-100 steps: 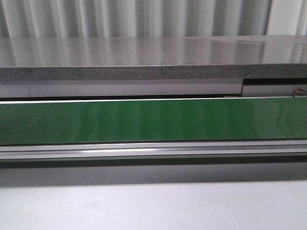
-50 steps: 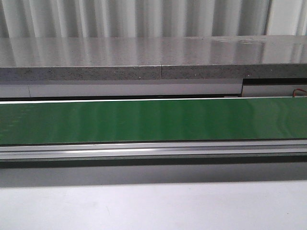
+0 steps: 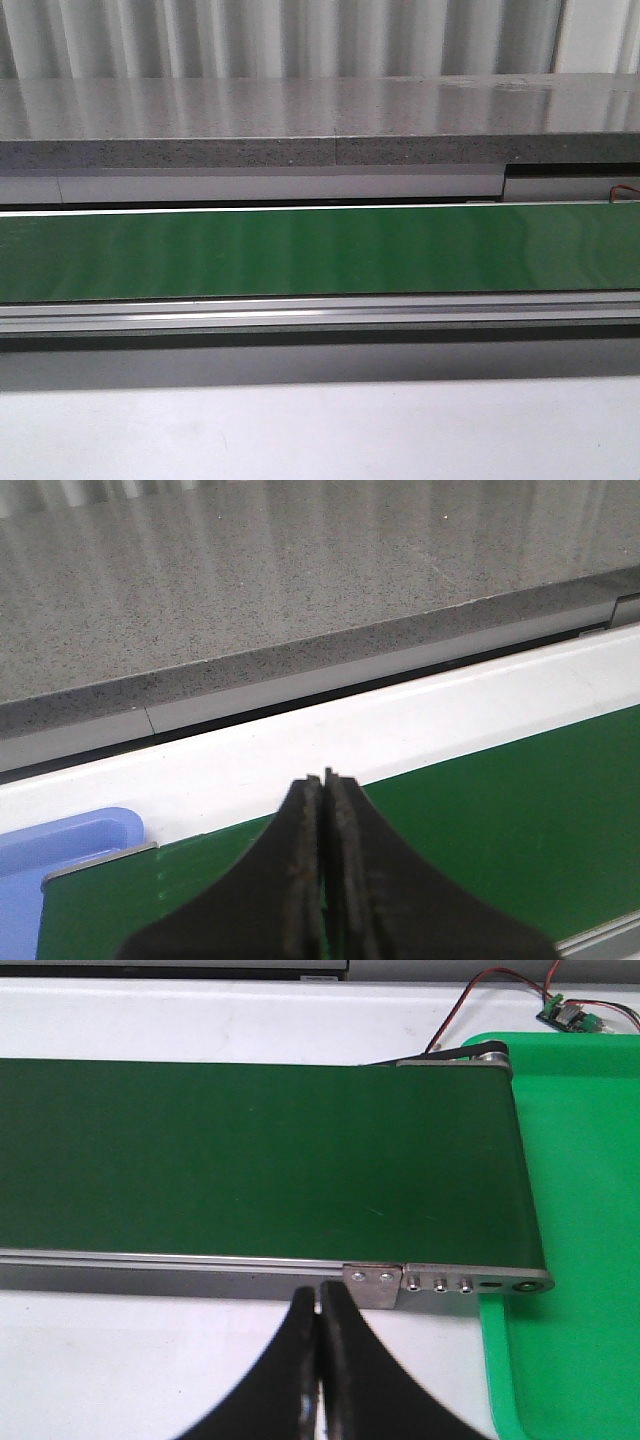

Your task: Move button from right to left

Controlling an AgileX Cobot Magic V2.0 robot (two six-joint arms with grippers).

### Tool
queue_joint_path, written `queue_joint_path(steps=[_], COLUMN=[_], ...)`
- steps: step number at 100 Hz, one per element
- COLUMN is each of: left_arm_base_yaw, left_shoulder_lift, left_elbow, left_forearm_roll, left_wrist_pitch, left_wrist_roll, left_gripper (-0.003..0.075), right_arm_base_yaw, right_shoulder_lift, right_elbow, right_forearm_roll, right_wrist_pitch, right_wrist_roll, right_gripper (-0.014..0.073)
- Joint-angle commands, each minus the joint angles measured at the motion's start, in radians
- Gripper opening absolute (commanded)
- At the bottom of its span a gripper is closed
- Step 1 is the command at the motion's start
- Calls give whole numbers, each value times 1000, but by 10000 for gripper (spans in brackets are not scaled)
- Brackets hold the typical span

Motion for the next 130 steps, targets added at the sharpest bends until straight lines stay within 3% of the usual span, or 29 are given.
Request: queue_joint_path(steps=[1,62,95,103,119,130], left_arm_base_yaw=[-8,-8,-8,-9,-44,-48], left_shoulder_lift=[-1,-1,-3,-13,-68,-113], left_elbow=[-27,-27,-2,14,54,97], left_forearm_roll=[-25,-25,-31,71,487,617], left_wrist_pitch=[-53,-56,-199,-221,-272,-320], left_wrist_roll=[-2,-2,-17,-152,-556,-678], left_gripper=[-20,-20,-20,-20,-20,-20], right_arm_base_yaw=[1,1,1,1,1,1], right_shoulder_lift=[0,0,0,0,0,0], right_elbow=[-26,-26,-26,-26,-26,-26], right_forearm_roll=[-4,-4,-4,-4,-4,-4], right_wrist_pitch=[-74,-74,-74,-74,-74,-74], right_wrist_roll=[-8,-8,-8,-8,-8,-8], right_gripper=[-67,-67,-67,-67,-67,-67])
